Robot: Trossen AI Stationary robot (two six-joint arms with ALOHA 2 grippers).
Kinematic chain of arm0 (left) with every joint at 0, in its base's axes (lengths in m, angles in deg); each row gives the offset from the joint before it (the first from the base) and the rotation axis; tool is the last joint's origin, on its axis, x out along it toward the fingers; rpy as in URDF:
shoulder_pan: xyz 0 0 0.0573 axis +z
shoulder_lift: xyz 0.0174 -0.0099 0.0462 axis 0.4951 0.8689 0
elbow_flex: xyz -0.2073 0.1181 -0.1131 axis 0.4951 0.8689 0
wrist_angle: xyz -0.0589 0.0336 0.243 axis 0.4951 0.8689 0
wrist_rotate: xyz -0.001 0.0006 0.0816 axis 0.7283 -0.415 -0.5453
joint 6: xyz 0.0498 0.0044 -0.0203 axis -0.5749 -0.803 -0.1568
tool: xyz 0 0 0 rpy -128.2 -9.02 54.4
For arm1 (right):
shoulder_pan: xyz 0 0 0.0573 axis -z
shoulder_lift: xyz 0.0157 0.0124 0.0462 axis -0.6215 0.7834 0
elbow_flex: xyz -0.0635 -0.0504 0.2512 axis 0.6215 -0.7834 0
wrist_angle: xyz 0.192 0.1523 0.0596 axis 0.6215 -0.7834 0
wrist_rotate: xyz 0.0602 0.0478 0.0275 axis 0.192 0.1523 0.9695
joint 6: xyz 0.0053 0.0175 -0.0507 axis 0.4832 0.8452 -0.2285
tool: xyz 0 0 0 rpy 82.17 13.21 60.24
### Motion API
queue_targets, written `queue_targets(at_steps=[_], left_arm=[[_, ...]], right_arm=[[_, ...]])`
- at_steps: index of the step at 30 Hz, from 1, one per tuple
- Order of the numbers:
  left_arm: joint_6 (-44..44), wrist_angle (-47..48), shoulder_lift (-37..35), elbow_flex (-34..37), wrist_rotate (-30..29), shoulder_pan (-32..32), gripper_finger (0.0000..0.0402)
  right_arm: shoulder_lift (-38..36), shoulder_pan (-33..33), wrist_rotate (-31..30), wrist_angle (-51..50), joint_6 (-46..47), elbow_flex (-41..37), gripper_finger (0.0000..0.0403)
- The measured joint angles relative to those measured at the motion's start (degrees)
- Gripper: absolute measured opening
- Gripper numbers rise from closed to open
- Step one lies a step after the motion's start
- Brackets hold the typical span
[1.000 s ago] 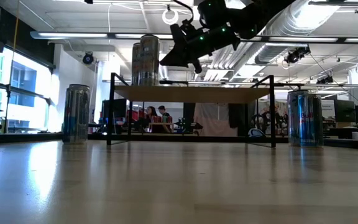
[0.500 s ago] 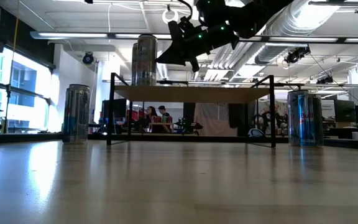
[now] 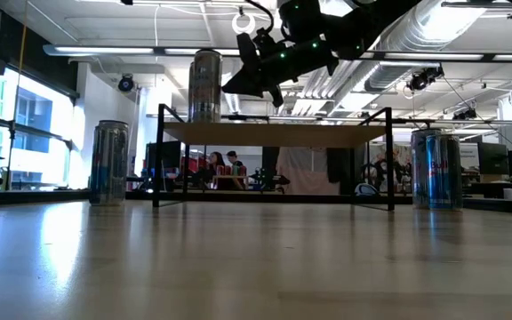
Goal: Place canned beverage on shelf
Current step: Put the bottom right black soda can on the shelf
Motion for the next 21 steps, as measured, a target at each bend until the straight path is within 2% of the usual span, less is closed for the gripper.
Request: queue_targets(at_steps=[21], left_arm=[[0.89,-0.02,-0.01,0.0,0.0,0.0,0.0049]], right_arm=[[0.11,-0.02,0.17,3.29,2.57,0.0,0.0]])
